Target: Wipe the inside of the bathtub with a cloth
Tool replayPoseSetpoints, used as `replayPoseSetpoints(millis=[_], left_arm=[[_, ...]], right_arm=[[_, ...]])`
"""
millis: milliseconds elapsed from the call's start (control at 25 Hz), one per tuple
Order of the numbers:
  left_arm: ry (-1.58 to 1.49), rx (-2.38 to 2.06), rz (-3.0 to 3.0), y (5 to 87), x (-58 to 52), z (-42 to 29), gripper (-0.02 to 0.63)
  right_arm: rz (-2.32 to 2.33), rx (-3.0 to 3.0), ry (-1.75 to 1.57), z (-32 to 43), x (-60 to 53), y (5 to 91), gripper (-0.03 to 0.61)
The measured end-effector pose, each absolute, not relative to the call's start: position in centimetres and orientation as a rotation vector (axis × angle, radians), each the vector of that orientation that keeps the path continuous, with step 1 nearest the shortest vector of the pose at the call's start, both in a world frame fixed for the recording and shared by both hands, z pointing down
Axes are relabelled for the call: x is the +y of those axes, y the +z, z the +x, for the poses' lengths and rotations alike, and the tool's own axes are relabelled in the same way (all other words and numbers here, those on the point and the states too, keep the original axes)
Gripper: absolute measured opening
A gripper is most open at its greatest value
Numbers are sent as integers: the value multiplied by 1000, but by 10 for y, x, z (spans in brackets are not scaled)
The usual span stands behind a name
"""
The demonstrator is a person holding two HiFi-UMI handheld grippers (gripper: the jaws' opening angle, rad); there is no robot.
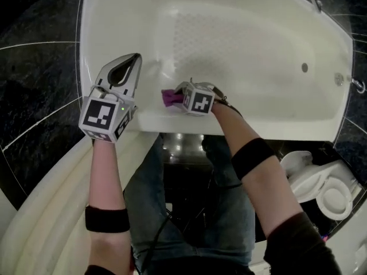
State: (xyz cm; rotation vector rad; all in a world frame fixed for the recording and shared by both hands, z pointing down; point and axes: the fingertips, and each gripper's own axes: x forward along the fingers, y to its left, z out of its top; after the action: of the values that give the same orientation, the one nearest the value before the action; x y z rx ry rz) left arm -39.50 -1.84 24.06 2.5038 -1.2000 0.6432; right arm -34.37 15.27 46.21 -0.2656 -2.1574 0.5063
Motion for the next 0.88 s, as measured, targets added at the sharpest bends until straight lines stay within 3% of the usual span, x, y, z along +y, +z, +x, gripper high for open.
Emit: replayPoseSetpoints(millis=[200,440,640,880], left_arm=[[672,-1171,2484,263,-28,-436,-2],[653,-1208,2496,265,-35,-471,-2],[612,-1265,2462,258,-34,-490,-2],[641,-1198,2483,257,-24,-452,-2]], right_arm=[[-380,-2235,448,-474,157,471,107],[-448,-2225,380,-540,162,489,107],[-545,-2138,409,-516,181,497,106],[-547,-1993,482,-389,196,502,104]])
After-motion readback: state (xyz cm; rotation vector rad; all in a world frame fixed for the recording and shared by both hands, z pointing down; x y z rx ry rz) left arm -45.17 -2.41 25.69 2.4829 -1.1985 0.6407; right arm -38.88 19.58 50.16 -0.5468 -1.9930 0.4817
